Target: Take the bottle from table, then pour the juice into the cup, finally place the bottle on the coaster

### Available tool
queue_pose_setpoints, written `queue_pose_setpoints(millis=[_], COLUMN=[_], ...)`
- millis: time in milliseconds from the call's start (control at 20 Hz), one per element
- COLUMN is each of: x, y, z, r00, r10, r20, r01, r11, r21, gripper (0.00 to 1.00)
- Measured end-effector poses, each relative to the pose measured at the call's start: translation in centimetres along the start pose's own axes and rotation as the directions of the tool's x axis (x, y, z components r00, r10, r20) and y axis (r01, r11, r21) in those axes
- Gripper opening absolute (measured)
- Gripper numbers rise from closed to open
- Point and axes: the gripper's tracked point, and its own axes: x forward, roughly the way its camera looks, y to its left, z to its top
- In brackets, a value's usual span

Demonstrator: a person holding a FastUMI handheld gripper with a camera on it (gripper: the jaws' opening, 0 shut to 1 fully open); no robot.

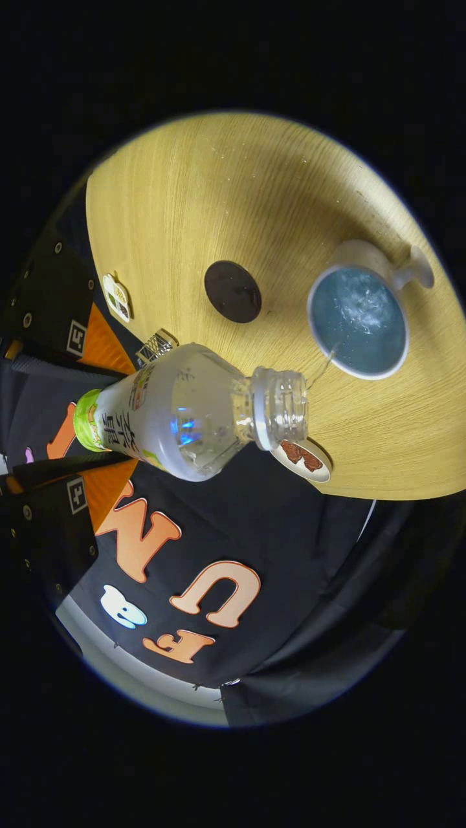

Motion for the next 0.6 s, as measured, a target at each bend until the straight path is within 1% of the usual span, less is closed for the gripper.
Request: queue_pose_setpoints(millis=[200,350,450,500,600], x=[-0.3,-0.6,-0.9,-1.1,-1.4], y=[1.9,3.4,4.1,4.6,5.5], z=[0.2,0.4,0.6,0.8,1.3], r00=[0.999,0.997,0.995,0.994,0.990], r10=[0.047,0.071,0.084,0.092,0.115], r20=[0.017,0.031,0.051,0.061,0.084], r01=[-0.049,-0.076,-0.096,-0.107,-0.141], r11=[0.994,0.977,0.949,0.926,0.863], r21=[0.096,0.200,0.302,0.362,0.485], gripper=[0.53,0.53,0.53,0.53,0.53])
